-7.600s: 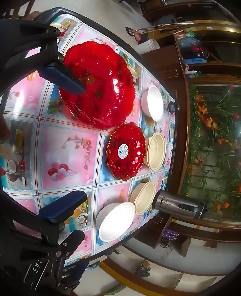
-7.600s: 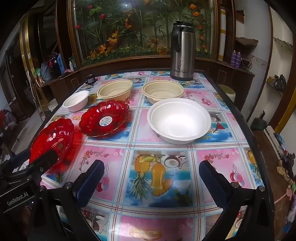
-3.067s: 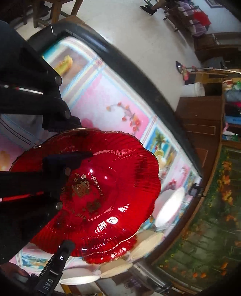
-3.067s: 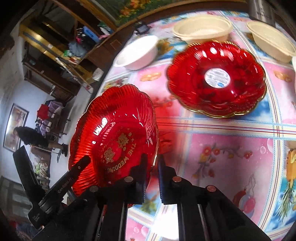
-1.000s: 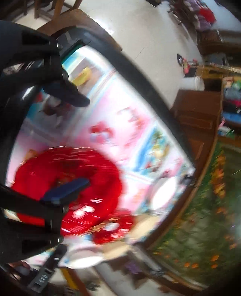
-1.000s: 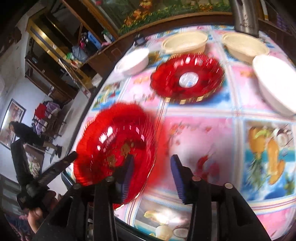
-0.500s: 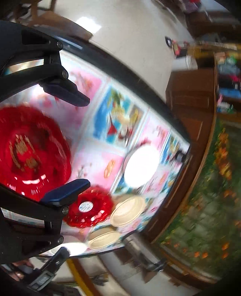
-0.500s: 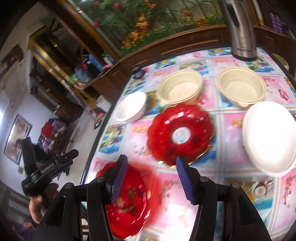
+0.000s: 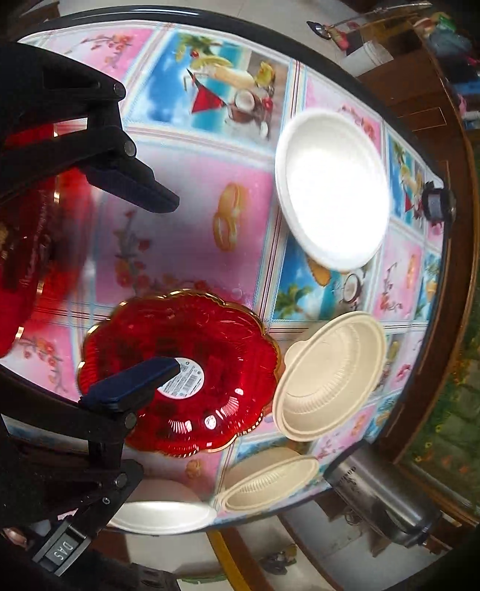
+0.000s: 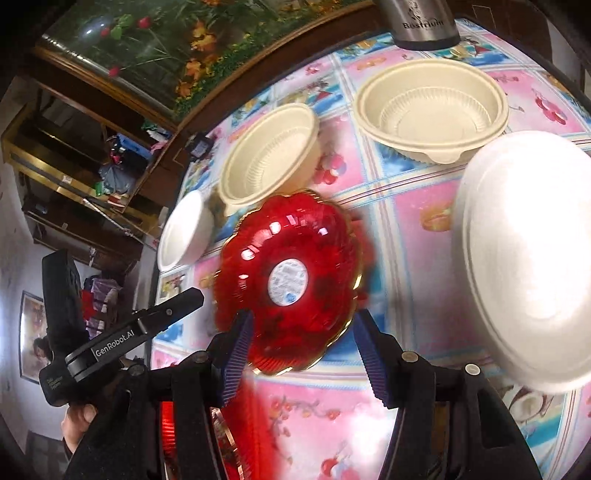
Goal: Organize plates and bowls
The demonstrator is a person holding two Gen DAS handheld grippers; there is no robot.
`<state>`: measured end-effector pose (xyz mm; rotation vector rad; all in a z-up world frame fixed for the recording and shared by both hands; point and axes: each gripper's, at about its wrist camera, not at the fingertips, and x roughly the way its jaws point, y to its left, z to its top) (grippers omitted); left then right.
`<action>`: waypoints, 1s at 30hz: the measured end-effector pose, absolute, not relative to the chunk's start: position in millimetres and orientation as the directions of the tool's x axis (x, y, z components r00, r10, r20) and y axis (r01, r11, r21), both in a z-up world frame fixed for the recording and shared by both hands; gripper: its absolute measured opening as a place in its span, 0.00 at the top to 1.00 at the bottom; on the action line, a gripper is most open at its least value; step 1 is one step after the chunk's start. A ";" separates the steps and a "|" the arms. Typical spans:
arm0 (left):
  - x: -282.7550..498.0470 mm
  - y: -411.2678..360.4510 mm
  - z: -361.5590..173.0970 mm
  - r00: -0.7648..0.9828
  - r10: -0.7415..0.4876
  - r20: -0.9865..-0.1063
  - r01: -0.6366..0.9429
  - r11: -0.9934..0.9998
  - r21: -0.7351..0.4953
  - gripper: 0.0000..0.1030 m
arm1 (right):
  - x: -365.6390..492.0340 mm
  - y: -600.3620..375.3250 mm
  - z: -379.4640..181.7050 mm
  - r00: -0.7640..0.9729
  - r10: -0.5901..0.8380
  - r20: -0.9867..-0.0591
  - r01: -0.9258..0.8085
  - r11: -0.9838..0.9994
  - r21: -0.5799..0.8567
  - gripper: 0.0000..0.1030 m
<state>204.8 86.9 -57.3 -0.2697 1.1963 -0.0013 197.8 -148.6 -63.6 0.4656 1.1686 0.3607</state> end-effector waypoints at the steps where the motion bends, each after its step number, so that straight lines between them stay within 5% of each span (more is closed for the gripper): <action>1: 208.4 85.1 -61.4 0.358 -0.146 -0.922 -0.142 0.968 -0.209 0.22 | 200.9 -149.3 -67.6 0.348 0.503 -0.791 -0.024 0.848 0.529 0.43; 15: 223.5 77.8 -87.1 0.298 -0.164 -0.940 -0.167 0.961 -0.221 0.26 | 218.2 -145.5 -93.3 0.310 0.477 -0.822 0.002 0.865 0.502 0.56; 18: 224.3 75.8 -85.6 0.305 -0.147 -0.941 -0.159 0.966 -0.202 0.44 | 220.3 -144.3 -98.0 0.302 0.466 -0.831 0.007 0.871 0.491 0.68; 20: 224.8 75.4 -85.0 0.303 -0.126 -0.945 -0.151 0.972 -0.178 0.60 | 220.9 -143.6 -101.7 0.296 0.455 -0.840 0.007 0.878 0.478 0.84; 23: 225.2 75.2 -85.4 0.307 -0.113 -0.945 -0.137 0.977 -0.162 0.77 | 220.5 -143.6 -103.9 0.299 0.445 -0.844 0.008 0.883 0.468 0.92; 30: 223.3 74.5 -84.4 0.310 -0.121 -0.943 -0.133 0.977 -0.169 0.83 | 217.6 -141.2 -100.9 0.306 0.439 -0.845 -0.007 0.888 0.459 0.92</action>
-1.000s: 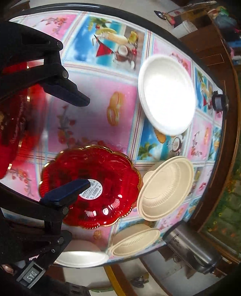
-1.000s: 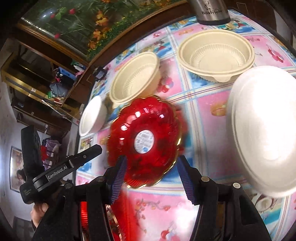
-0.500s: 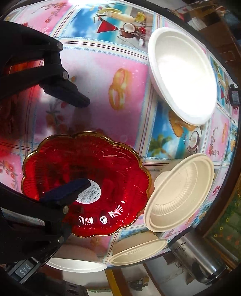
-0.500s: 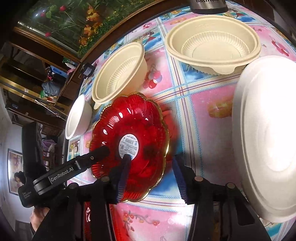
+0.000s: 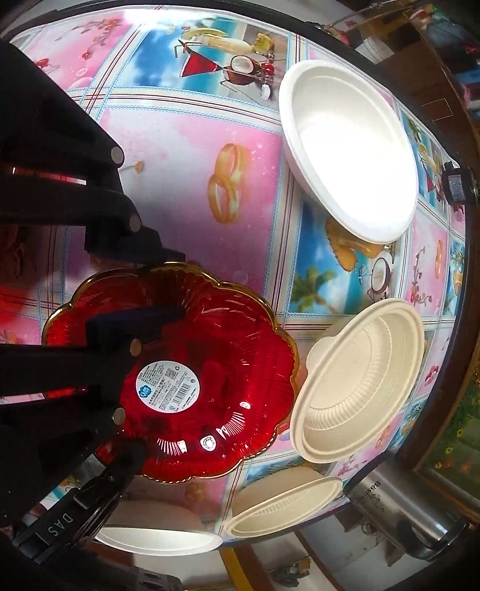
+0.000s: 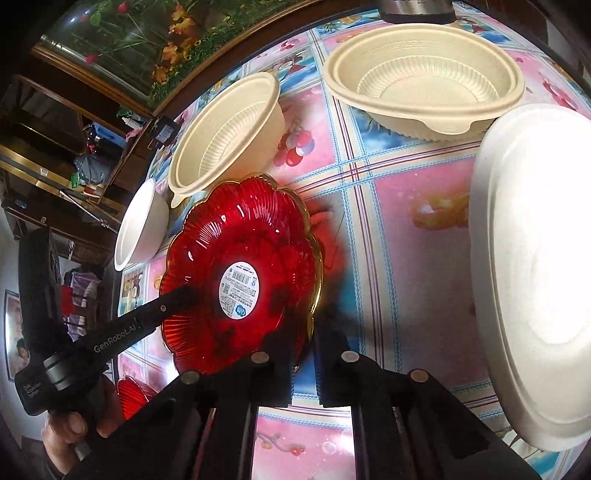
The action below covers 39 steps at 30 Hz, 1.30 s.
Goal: Organize plates and bowls
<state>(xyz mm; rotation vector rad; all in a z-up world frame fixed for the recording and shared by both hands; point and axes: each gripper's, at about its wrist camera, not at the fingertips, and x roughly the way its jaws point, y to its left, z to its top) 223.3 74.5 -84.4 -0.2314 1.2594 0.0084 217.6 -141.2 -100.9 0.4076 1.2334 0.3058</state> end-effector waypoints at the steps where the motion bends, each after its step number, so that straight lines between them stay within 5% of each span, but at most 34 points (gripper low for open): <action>1: 224.2 72.9 -83.6 0.312 -0.120 -0.943 -0.130 0.977 -0.168 0.83 | 216.9 -142.0 -100.3 0.307 0.440 -0.844 -0.007 0.888 0.460 0.92; 39: 88.8 90.2 -16.6 0.530 -0.028 -0.848 -0.196 0.969 -0.154 0.84 | 117.9 -126.5 -35.7 0.440 0.482 -0.758 -0.192 0.875 0.446 0.92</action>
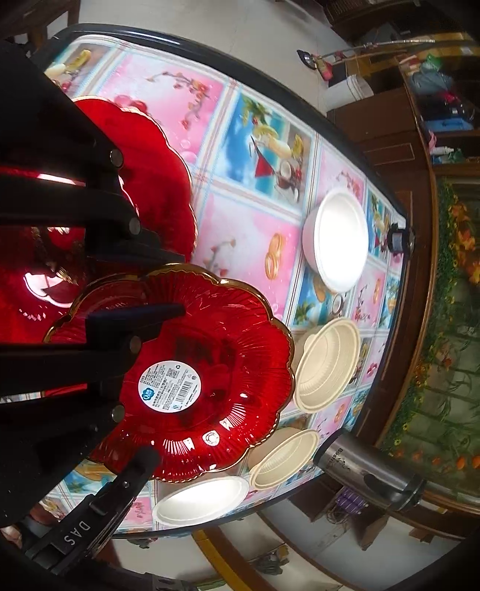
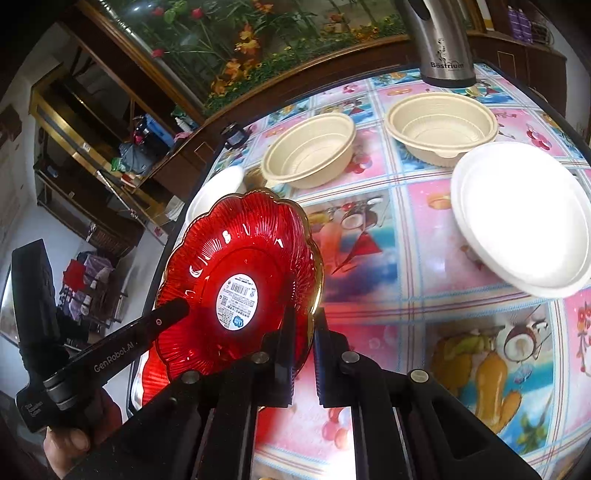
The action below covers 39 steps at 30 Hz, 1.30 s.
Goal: Organize plates and bowls
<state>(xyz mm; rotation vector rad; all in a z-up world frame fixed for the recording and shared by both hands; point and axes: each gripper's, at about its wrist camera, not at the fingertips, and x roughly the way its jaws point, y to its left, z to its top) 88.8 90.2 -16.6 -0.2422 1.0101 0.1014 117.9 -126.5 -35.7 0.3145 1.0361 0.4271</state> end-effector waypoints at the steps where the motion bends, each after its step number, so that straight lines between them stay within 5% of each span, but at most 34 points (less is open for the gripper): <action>1: 84.5 92.0 -16.0 0.534 -0.025 -0.845 -0.200 0.968 -0.155 0.84 | 115.5 -125.0 -35.1 0.439 0.485 -0.757 -0.197 0.873 0.445 0.92; 39: -14.3 133.5 -3.9 0.646 0.171 -0.744 -0.373 0.921 -0.112 0.84 | 51.3 -64.7 -18.1 0.425 0.552 -0.717 -0.402 0.825 0.397 0.92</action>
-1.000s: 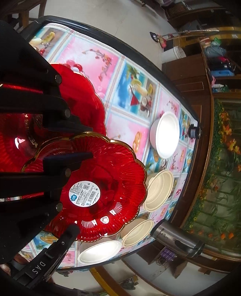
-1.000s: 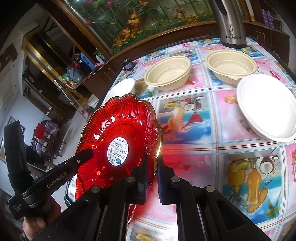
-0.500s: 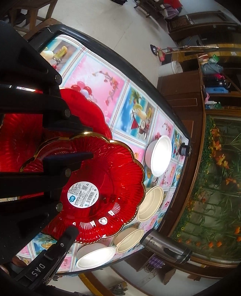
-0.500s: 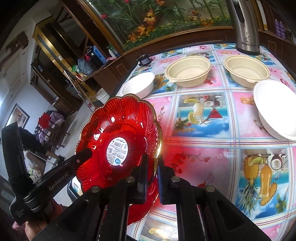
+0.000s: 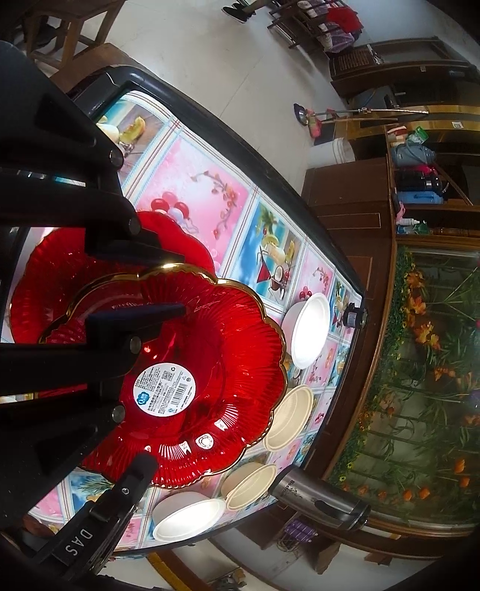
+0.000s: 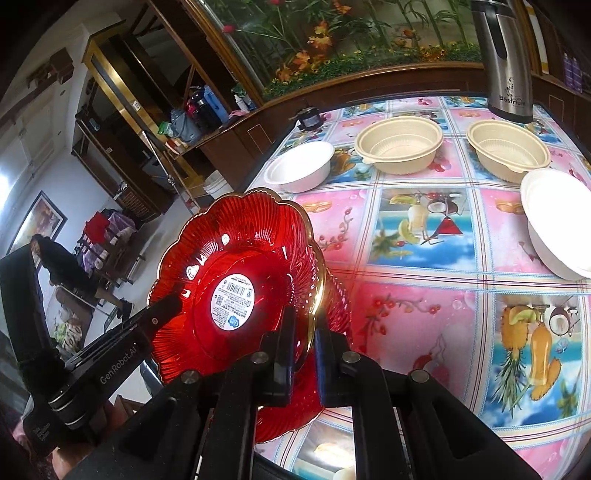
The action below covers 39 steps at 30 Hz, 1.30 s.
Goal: Organize plates and bowls
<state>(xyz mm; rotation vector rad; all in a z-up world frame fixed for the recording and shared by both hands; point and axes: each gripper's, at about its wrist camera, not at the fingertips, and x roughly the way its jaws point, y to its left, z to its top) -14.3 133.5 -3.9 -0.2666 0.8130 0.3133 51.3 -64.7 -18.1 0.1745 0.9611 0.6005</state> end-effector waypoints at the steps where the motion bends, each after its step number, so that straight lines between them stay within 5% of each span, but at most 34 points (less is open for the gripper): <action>1: -15.3 134.5 -4.5 0.646 0.170 -0.745 -0.375 0.920 -0.115 0.84 | 50.5 -64.1 -18.3 0.425 0.553 -0.717 -0.405 0.824 0.396 0.92; 39: -26.6 152.3 -49.2 0.568 0.176 -0.804 -0.431 0.896 -0.109 0.83 | 47.5 -34.5 -57.3 0.345 0.504 -0.792 -0.431 0.834 0.344 0.92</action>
